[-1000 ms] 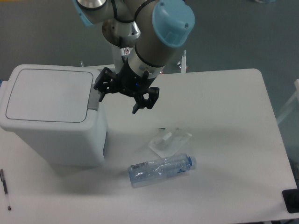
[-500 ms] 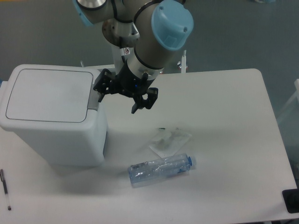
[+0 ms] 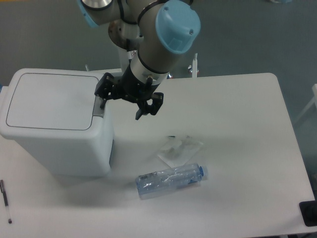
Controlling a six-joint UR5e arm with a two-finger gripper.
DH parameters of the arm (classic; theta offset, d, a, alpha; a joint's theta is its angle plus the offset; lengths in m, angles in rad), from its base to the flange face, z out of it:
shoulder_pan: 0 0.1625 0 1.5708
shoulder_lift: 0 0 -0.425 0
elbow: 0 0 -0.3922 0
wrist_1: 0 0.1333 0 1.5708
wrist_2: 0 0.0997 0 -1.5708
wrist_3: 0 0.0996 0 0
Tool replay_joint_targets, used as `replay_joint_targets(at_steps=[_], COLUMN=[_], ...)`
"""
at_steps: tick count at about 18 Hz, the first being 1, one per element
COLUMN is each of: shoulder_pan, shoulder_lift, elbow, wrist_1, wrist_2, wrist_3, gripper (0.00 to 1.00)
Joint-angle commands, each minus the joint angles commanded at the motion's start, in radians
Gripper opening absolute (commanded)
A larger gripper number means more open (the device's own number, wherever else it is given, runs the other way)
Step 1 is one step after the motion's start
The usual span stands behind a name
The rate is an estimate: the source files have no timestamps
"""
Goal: Open the trash can
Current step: 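Lower the gripper fingers onto the grey lid edge of the trash can, then push the lid edge so the trash can lid flips open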
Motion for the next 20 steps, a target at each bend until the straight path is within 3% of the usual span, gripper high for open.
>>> replay_joint_targets(at_steps=[16,20], shoulder_pan=[0.000,0.021], shoulder_lift=[-0.003,0.002], elbow=[-0.002,0.034], wrist_1=[0.006,0.006], wrist_2=[0.000,-0.003], wrist_3=[-0.002,0.002], gripper=[1.00,1.00])
